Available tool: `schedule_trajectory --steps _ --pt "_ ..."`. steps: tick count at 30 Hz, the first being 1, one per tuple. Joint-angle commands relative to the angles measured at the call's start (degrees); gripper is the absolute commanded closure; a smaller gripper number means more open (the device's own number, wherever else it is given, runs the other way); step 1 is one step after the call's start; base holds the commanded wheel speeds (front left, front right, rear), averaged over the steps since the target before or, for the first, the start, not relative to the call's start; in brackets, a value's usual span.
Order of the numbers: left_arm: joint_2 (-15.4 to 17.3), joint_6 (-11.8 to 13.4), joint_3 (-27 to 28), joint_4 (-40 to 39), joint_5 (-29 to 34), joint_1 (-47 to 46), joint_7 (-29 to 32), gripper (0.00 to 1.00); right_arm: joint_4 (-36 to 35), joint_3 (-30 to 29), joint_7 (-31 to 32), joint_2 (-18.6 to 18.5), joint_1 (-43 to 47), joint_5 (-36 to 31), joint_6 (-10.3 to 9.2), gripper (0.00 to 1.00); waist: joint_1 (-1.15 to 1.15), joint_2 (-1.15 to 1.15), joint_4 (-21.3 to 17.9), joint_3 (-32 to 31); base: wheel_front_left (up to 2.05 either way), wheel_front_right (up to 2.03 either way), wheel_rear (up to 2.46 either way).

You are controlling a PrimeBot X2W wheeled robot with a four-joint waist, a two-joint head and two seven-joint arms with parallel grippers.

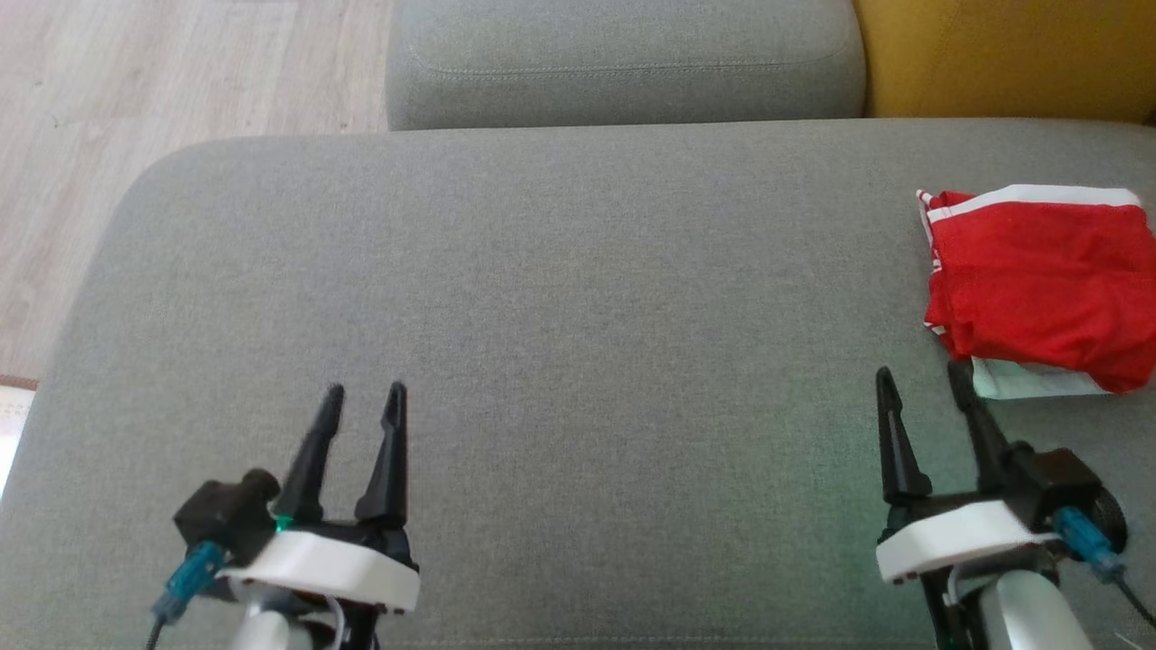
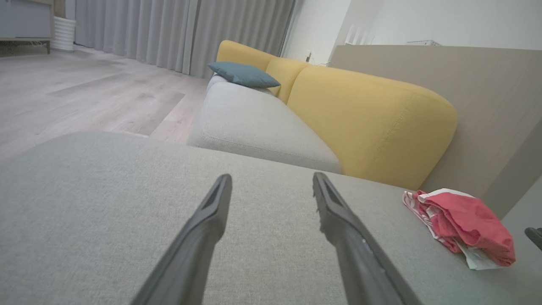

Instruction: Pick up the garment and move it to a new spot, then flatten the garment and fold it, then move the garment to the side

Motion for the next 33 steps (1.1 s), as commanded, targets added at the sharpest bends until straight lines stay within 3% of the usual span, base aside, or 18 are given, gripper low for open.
schedule_trajectory --steps 1,4,33 --pt "-0.03 0.01 -0.05 0.7 -0.07 0.03 0.01 1.0 0.69 -0.01 0.05 0.03 0.0 0.04 0.0 1.0 0.0 0.0 -0.02 -0.01 0.0 0.0 0.0" --pt "-0.14 0.02 -0.1 3.71 -0.18 1.15 0.07 1.0 3.56 -0.03 0.18 0.13 1.02 0.16 0.0 1.0 0.0 0.0 -0.04 -0.01 0.0 0.0 0.0" --pt "0.67 -0.52 2.77 4.44 -17.18 -0.74 4.03 1.0 2.15 -1.56 4.79 0.07 0.03 19.78 -0.01 1.0 0.0 0.0 -0.69 0.06 0.0 0.0 0.0"
